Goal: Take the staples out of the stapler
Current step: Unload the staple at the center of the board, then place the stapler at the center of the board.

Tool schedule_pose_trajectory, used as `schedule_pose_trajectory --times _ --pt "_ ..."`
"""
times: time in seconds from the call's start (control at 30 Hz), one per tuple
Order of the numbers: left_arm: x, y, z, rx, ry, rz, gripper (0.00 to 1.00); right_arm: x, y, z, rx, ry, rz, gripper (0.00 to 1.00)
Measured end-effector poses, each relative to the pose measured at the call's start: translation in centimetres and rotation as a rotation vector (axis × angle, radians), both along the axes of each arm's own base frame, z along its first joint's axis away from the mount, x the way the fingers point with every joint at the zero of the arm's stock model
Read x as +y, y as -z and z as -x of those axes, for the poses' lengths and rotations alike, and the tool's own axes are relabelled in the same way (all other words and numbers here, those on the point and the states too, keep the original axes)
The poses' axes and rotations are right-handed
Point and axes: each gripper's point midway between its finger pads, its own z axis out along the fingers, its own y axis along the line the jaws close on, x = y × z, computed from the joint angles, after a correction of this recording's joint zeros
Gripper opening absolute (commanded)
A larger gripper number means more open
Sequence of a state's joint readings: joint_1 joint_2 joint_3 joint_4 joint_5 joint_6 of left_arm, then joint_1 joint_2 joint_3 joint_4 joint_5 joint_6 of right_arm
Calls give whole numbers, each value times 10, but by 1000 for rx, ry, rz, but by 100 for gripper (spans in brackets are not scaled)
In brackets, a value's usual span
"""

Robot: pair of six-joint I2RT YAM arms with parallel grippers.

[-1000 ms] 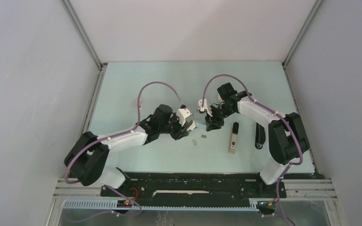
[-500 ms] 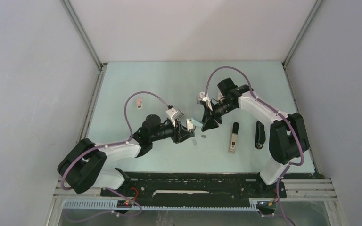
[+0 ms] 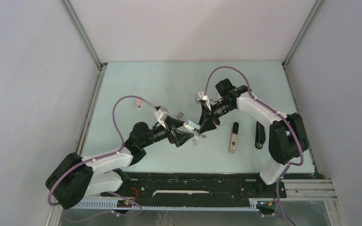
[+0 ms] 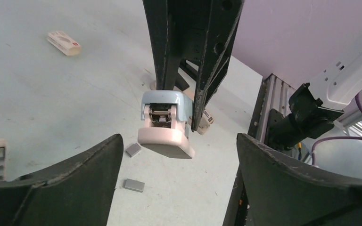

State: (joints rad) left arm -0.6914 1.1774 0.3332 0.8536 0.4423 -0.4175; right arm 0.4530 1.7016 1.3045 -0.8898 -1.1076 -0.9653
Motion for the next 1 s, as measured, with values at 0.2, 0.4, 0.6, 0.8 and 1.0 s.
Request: schedule_pose_trajectory --times 0.2,0.4,0.6,0.8,1.0 --pt "19 -24 -1 -67 -90 27 100 -4 -2 -4 10 19 -10 0" --pt "42 -32 -4 -99 -196 -10 100 -11 -12 -8 -1 43 -28 0" --pt "69 -39 -11 -110 -340 -29 100 -21 -23 -14 -29 81 -42 0" --pt "79 -30 -16 -81 -403 -63 100 -39 -30 -30 -31 166 -36 0" --pt "83 -23 -18 -66 -423 -87 100 -67 -37 -58 -63 329 -3 0"
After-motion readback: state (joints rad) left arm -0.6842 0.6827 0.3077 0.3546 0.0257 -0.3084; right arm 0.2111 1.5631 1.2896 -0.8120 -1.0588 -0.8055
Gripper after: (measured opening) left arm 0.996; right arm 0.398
